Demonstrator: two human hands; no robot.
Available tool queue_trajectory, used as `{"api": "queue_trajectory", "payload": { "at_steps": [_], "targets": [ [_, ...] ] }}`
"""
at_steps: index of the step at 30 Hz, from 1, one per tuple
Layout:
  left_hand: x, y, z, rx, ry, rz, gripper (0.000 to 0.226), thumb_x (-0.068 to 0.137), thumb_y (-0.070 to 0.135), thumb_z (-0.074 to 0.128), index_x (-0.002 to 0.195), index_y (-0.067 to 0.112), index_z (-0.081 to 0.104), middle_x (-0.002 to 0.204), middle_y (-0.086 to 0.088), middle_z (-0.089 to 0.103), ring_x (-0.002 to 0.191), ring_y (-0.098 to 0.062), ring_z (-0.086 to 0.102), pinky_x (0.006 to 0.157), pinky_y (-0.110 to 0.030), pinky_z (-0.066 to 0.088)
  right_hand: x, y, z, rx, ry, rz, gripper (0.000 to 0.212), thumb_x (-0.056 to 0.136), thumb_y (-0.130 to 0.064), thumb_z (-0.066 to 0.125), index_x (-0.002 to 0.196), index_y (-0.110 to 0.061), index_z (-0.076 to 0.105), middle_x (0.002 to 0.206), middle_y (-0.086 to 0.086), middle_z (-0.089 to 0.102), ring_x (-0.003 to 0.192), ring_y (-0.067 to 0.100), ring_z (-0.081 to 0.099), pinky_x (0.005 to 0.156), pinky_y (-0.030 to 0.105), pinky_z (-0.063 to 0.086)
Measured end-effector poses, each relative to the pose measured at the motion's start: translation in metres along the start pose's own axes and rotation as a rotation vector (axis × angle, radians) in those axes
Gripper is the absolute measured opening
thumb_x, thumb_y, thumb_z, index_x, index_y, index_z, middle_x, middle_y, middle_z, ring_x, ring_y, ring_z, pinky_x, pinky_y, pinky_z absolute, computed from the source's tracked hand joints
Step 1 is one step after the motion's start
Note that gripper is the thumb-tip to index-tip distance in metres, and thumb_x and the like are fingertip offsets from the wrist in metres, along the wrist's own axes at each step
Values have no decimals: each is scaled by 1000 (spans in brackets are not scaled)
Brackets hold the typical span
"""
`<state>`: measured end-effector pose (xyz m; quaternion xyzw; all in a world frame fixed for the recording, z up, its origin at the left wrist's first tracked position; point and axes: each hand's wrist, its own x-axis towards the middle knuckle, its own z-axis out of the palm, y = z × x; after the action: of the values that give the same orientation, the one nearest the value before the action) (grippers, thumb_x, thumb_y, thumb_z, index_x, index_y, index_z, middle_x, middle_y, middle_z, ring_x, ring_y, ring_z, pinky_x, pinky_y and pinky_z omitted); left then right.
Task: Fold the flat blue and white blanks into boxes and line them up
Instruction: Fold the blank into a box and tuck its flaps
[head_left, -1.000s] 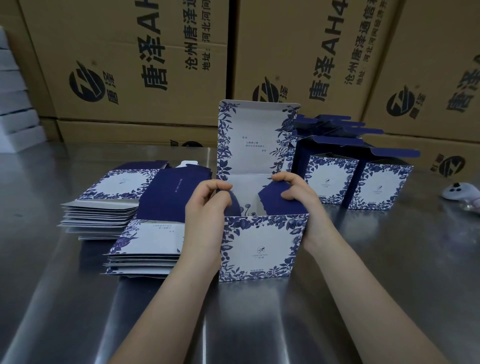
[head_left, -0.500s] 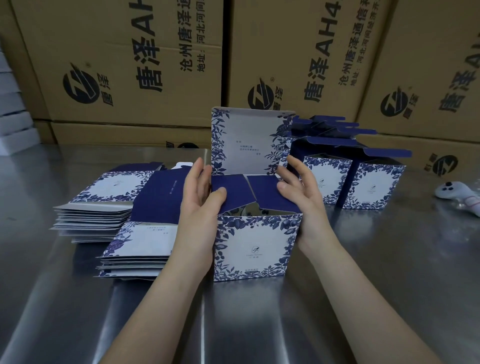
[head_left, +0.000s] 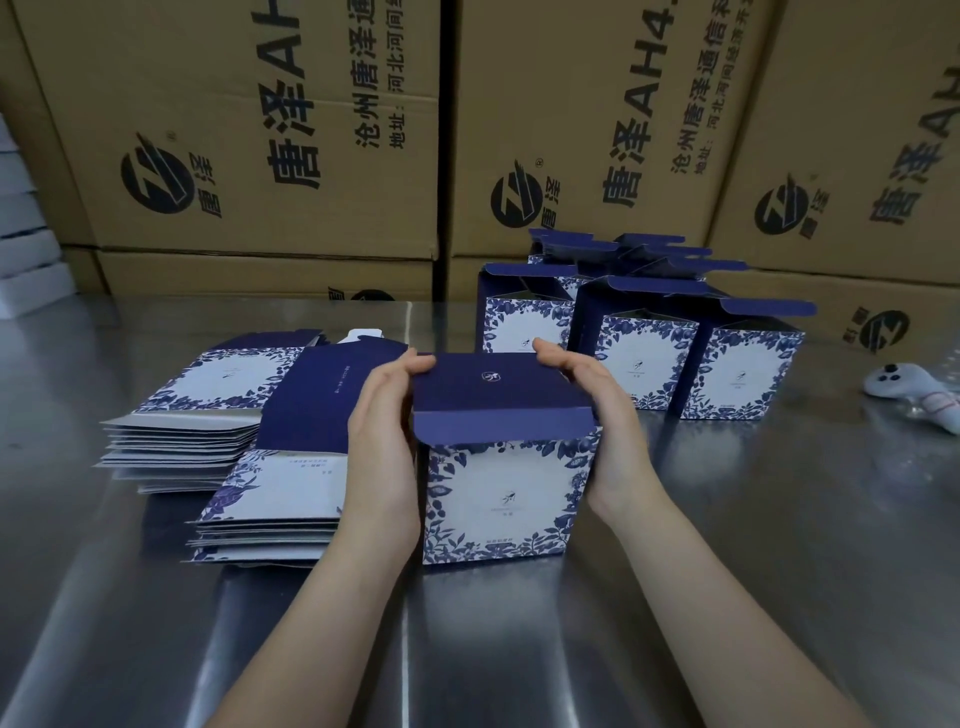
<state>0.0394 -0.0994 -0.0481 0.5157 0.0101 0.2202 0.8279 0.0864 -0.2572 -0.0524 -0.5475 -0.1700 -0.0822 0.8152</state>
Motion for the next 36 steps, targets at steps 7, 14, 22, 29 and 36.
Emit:
{"api": "queue_trajectory", "payload": {
  "at_steps": [7,14,22,29,36],
  "targets": [
    [-5,-6,-2,21,22,43,30,90,11,54,94,30,77,121,13,68,104,-7,67,85,-27,50,1,3,-5,-33,-32,-11,18,92,-11,53,96,-15,70,126,-9,64,122,9,57,99,33,45],
    [-3,-6,-3,104,66,103,25,98,21,59,87,30,79,117,18,70,108,9,61,89,-16,44,3,-4,-4,-156,106,-92,18,91,-4,60,87,-14,74,110,-4,70,101,7,64,87,25,53],
    [-5,-14,-4,176,-77,164,40,87,45,51,121,33,68,137,15,60,130,0,50,111,-31,38,1,-8,-10,-347,-65,-125,17,85,-27,61,90,-21,75,122,-4,64,117,4,55,101,27,43],
    [-6,-19,-7,172,-185,160,50,93,26,55,142,34,49,142,11,56,126,-5,56,105,-31,48,2,-8,-15,-326,-171,-67,24,72,-23,74,95,-31,77,135,-9,55,127,6,50,107,51,40],
    [-8,-19,-6,252,-173,234,39,90,33,53,128,40,58,149,2,49,133,-13,50,112,-47,41,3,-7,-17,-276,-168,-76,22,72,-21,73,91,-30,78,134,-7,57,127,6,50,102,36,45]
  ]
}}
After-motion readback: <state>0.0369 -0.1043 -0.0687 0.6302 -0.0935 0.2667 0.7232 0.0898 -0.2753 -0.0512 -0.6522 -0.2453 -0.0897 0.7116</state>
